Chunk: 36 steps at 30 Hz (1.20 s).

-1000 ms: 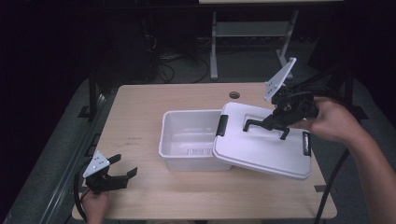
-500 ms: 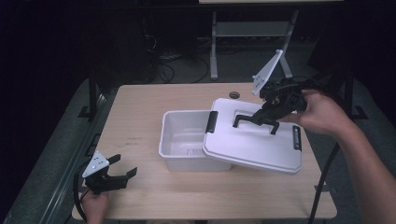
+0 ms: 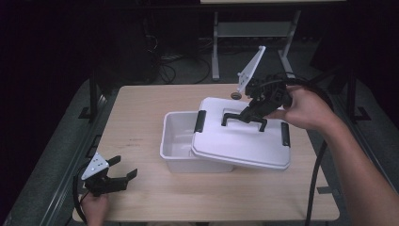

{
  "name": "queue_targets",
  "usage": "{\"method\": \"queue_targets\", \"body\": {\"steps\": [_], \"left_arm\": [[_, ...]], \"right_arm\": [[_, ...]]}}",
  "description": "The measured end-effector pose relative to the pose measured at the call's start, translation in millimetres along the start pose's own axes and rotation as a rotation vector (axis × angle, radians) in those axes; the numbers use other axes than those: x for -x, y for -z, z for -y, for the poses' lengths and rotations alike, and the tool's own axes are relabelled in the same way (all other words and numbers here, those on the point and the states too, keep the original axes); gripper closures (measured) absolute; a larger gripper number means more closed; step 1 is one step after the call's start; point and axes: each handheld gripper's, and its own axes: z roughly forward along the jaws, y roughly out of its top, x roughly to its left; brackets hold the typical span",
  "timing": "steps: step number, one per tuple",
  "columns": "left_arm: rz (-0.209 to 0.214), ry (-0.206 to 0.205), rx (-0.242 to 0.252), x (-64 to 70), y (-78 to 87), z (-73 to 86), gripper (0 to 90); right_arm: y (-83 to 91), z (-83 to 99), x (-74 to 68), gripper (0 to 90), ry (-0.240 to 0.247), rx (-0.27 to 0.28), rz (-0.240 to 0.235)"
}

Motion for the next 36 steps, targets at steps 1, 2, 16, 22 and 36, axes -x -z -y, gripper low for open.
{"method": "queue_targets", "body": {"steps": [1,2,16,22,36], "left_arm": [[0.000,0.002,0.000,0.1,0.1,0.0,13.6],[0.001,0.004,0.000,0.1,0.2,0.0,13.6],[0.004,0.007,0.011,0.6,0.9,-0.4,13.6],[0.004,0.007,0.010,0.1,1.2,-0.2,13.6],[0.005,0.005,0.010,-0.6,1.8,0.1,13.6]], "right_arm": [[-0.8,-2.5,0.2,84.6,0.003,0.001,0.001],[-1.2,-4.0,0.2,84.6,0.002,-0.001,0.000],[-15.2,-27.9,5.8,84.6,0.039,-0.004,-0.021],[-22.2,-35.7,9.8,84.6,0.050,0.001,-0.032],[-39.4,-54.8,17.4,84.6,0.073,0.007,-0.060]]}}
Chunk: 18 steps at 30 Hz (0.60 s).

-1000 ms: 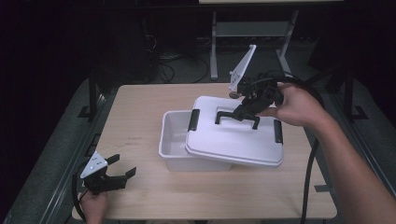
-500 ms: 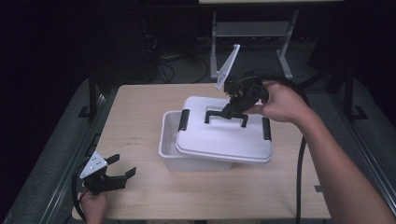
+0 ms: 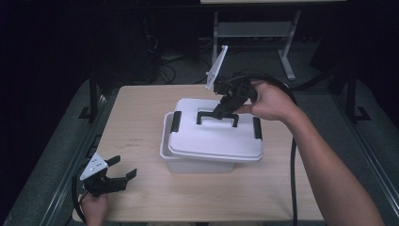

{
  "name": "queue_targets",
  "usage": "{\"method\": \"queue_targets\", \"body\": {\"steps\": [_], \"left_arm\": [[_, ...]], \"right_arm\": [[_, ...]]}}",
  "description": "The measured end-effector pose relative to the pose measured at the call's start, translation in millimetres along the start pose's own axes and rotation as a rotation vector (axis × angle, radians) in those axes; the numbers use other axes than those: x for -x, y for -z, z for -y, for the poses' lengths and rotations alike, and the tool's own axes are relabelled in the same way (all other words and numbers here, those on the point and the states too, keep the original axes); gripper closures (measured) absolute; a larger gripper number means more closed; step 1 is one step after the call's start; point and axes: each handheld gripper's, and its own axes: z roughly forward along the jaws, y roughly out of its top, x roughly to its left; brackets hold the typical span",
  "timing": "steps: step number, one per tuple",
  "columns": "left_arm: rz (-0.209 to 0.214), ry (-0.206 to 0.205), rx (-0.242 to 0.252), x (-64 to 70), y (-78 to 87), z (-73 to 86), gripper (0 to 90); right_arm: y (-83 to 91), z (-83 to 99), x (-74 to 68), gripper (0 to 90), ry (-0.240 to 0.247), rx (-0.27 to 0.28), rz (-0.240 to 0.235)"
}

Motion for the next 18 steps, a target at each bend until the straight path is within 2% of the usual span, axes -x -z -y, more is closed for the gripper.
{"method": "queue_targets", "body": {"steps": [18], "left_arm": [[0.001,0.004,0.001,-0.7,1.1,0.6,13.6]], "right_arm": [[-23.0,-22.1,15.9,84.6,0.034,0.002,-0.032]]}}
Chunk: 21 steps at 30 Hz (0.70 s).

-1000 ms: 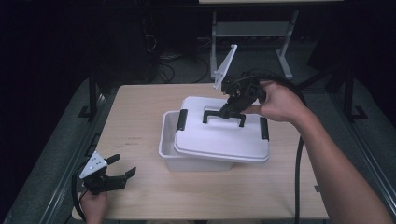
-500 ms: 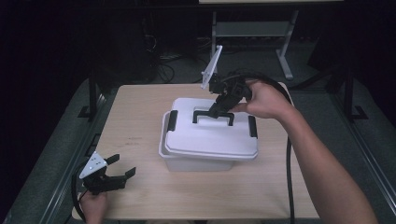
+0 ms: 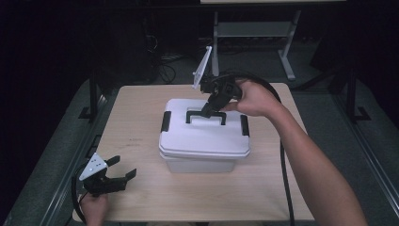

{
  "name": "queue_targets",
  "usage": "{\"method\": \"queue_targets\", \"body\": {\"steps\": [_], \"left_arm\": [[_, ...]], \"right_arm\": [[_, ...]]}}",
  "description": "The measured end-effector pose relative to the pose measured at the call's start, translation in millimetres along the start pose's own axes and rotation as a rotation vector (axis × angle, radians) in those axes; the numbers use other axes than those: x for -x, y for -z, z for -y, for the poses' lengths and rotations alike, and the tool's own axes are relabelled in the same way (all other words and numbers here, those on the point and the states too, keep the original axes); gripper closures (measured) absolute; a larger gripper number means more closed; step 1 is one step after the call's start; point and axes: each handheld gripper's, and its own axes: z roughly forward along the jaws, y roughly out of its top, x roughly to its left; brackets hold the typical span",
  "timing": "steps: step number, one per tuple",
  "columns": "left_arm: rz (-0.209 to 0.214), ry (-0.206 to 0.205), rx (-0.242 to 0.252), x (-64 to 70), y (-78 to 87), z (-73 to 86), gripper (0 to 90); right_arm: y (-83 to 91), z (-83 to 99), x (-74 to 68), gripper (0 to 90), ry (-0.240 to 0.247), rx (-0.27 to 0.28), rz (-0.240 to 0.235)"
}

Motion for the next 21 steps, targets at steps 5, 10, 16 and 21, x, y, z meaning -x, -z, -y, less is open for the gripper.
{"method": "queue_targets", "body": {"steps": [5,10,16,21], "left_arm": [[-0.001,0.003,0.003,0.0,0.2,0.4,13.6],[-0.003,0.009,0.006,-1.3,1.3,0.8,13.6],[-0.004,0.015,0.010,-1.6,2.1,1.4,13.6],[-0.003,0.009,0.006,-1.9,1.7,1.2,13.6]], "right_arm": [[-8.3,-2.5,5.6,84.6,0.000,-0.008,-0.013],[-16.9,-5.0,11.3,84.5,0.006,-0.021,-0.020],[-27.4,-5.1,15.8,84.5,0.006,-0.021,-0.034],[-35.1,-4.3,20.2,84.5,0.001,-0.022,-0.048]]}}
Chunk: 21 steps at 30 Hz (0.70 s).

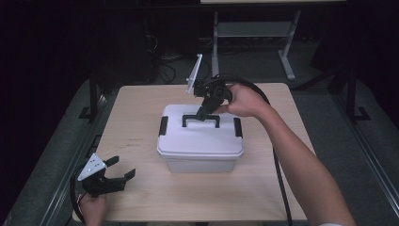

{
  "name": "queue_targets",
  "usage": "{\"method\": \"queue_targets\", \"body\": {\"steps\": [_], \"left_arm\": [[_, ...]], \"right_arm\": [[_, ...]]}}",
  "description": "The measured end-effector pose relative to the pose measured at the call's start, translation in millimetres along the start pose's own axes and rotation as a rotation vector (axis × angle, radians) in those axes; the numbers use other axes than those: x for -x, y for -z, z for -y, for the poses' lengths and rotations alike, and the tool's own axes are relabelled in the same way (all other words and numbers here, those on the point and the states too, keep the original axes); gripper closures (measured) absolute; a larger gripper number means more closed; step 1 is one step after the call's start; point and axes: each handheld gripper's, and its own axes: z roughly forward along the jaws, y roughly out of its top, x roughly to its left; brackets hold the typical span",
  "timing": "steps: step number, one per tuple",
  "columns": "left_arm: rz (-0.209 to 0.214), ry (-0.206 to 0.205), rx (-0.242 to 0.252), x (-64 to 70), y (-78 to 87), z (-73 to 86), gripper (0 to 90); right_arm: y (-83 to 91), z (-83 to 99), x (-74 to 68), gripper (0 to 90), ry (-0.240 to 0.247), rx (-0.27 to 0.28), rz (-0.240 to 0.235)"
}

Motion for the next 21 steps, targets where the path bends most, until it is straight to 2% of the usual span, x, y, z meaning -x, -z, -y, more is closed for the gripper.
{"method": "queue_targets", "body": {"steps": [11,21], "left_arm": [[-0.003,0.004,0.006,-0.8,1.1,0.5,13.6],[-0.005,0.004,0.008,-1.2,1.7,0.7,13.6]], "right_arm": [[-12.5,1.7,7.0,84.5,0.007,-0.004,-0.005],[-17.1,4.3,11.3,84.4,0.001,0.006,-0.007]]}}
